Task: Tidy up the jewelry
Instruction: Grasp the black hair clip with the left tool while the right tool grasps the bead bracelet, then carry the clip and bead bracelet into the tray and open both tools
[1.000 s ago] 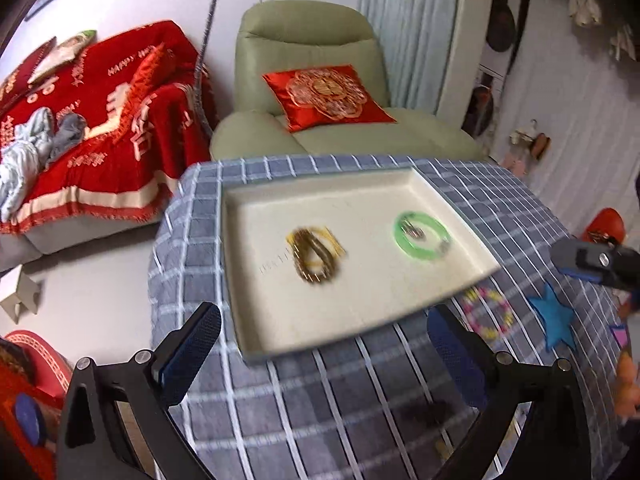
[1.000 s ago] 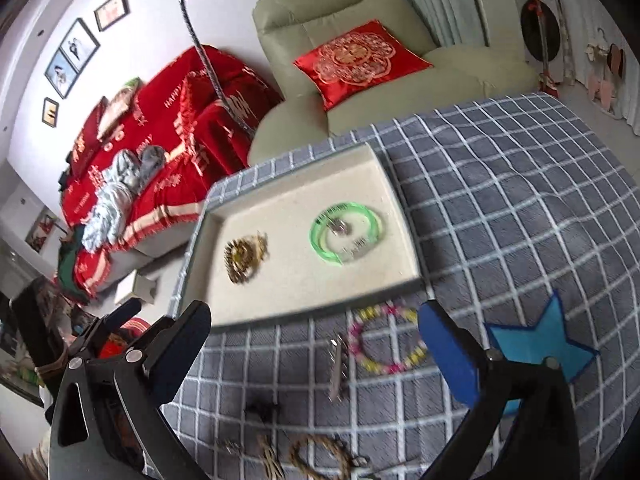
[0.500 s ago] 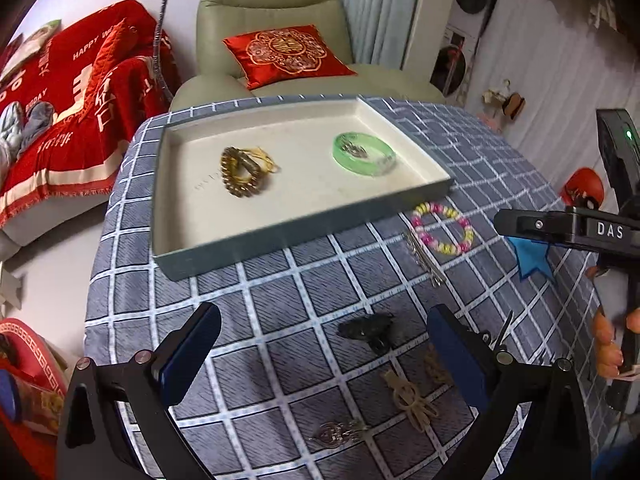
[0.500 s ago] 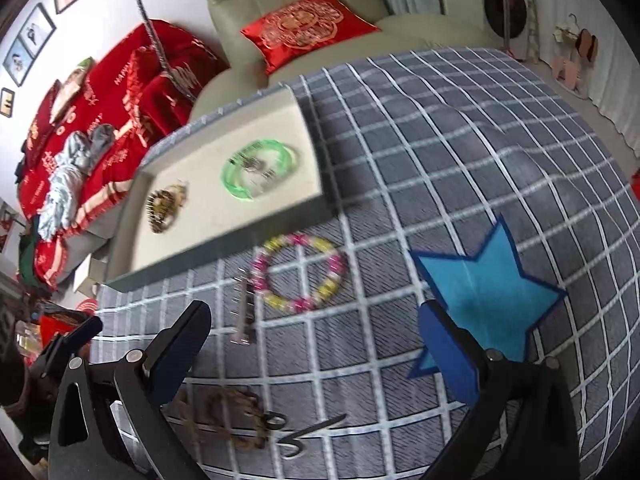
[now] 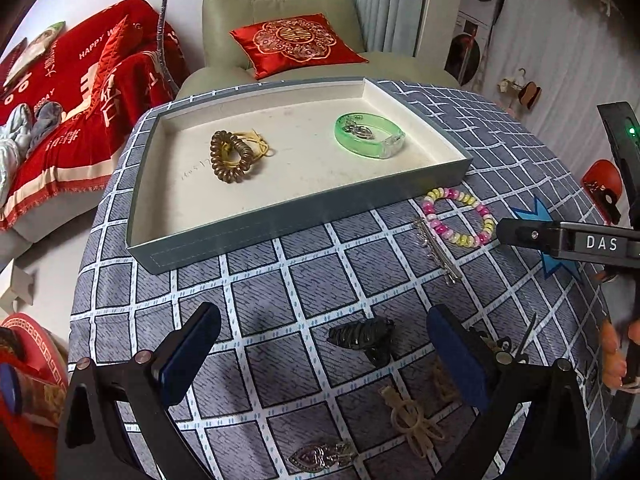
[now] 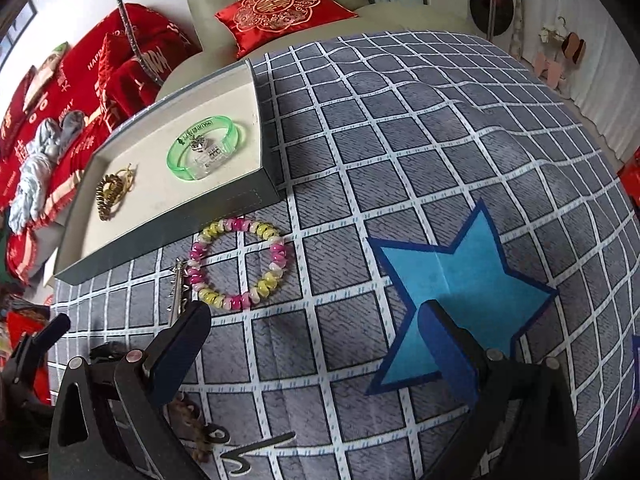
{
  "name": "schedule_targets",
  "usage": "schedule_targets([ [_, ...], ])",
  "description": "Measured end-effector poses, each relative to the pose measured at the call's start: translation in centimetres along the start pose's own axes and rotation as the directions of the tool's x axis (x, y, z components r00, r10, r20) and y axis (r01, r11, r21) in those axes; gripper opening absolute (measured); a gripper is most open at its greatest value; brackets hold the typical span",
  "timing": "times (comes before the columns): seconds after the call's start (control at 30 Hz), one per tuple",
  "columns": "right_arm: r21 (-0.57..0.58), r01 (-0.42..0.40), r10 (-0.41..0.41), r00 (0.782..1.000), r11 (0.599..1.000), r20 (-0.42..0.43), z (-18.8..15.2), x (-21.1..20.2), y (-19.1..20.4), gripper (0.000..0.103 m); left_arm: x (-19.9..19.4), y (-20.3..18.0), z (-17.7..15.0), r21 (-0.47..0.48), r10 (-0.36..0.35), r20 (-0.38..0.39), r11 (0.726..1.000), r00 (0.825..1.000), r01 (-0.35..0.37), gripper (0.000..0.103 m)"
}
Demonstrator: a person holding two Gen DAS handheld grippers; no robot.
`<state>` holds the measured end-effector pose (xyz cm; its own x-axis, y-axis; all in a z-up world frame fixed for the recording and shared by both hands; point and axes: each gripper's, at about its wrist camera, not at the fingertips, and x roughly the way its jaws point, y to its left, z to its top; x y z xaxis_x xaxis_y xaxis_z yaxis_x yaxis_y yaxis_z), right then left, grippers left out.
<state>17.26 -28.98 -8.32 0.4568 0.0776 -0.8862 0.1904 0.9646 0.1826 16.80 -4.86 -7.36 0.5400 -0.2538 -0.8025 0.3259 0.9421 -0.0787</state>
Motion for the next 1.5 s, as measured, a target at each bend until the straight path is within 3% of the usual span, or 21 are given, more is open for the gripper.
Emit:
schedule_targets([
  [0.13,-0.023,0.019,-0.018,1.000,1.000,0.005,0.5,0.5,0.8,0.102,0.5,0.0,0.0,-0.003,0.010,-0.011,1.000,1.000,-0.010,0.103],
  [0.2,-0.037,0.032,-0.032,0.999,0.999,0.007,0.8,1.0,1.3,0.096,0.8,0.0,-0.1,0.001,0.013,-0.021,1.000,1.000,-0.013,0.103],
  [0.3,-0.069,0.066,-0.066,0.998,0.995,0.007,1.1,1.6,2.1,0.088,1.0,-0.2,-0.2,0.015,0.016,-0.026,1.000,1.000,-0.016,0.092],
  [0.37,-0.109,0.103,-0.102,0.995,0.989,0.015,1.1,1.8,2.8,0.082,1.1,-0.4,-0.3,0.023,0.017,-0.029,1.000,0.999,-0.016,0.091],
  [0.43,-0.149,0.130,-0.128,0.992,0.980,0.020,1.0,2.0,3.4,0.079,1.4,-0.5,-0.5,0.031,0.010,-0.045,0.999,0.999,-0.008,0.080],
  [0.57,-0.162,0.131,-0.129,0.991,0.978,0.022,0.9,1.8,3.8,0.071,1.4,-0.8,-0.8,0.048,0.023,-0.044,0.999,0.999,-0.020,0.078],
  [0.63,-0.168,0.127,-0.125,0.992,0.978,0.023,0.8,1.7,4.0,0.064,1.3,-0.8,-0.8,0.050,0.023,-0.040,0.999,0.999,-0.021,0.067],
  [0.67,-0.172,0.126,-0.123,0.992,0.977,0.025,0.8,1.6,4.1,0.053,1.3,-0.8,-0.8,0.050,0.021,-0.037,0.999,0.999,-0.019,0.062],
  [0.7,-0.171,0.126,-0.123,0.992,0.977,0.028,0.8,1.5,4.2,0.037,1.2,-0.8,-0.7,0.051,0.018,-0.036,0.999,0.999,-0.016,0.051],
  [0.77,-0.165,0.122,-0.119,0.992,0.979,0.027,0.9,1.3,4.4,0.018,1.2,-0.6,-0.6,0.054,0.006,-0.036,0.999,0.999,-0.004,0.048],
  [0.87,-0.148,0.118,-0.115,0.993,0.982,0.030,0.9,1.3,4.5,0.011,1.0,-0.4,-0.5,0.056,-0.012,-0.028,0.998,1.000,0.014,0.045],
  [1.17,-0.076,0.065,-0.060,0.996,0.995,0.070,1.2,-1.2,2.9,0.010,-1.2,0.6,0.6,0.021,-0.079,0.028,0.997,0.996,0.078,0.043],
  [1.5,-0.062,-0.031,0.038,0.991,0.998,0.125,2.9,-4.8,3.4,0.010,-3.6,2.6,2.4,-0.015,-0.077,0.090,0.997,0.993,0.079,0.043],
])
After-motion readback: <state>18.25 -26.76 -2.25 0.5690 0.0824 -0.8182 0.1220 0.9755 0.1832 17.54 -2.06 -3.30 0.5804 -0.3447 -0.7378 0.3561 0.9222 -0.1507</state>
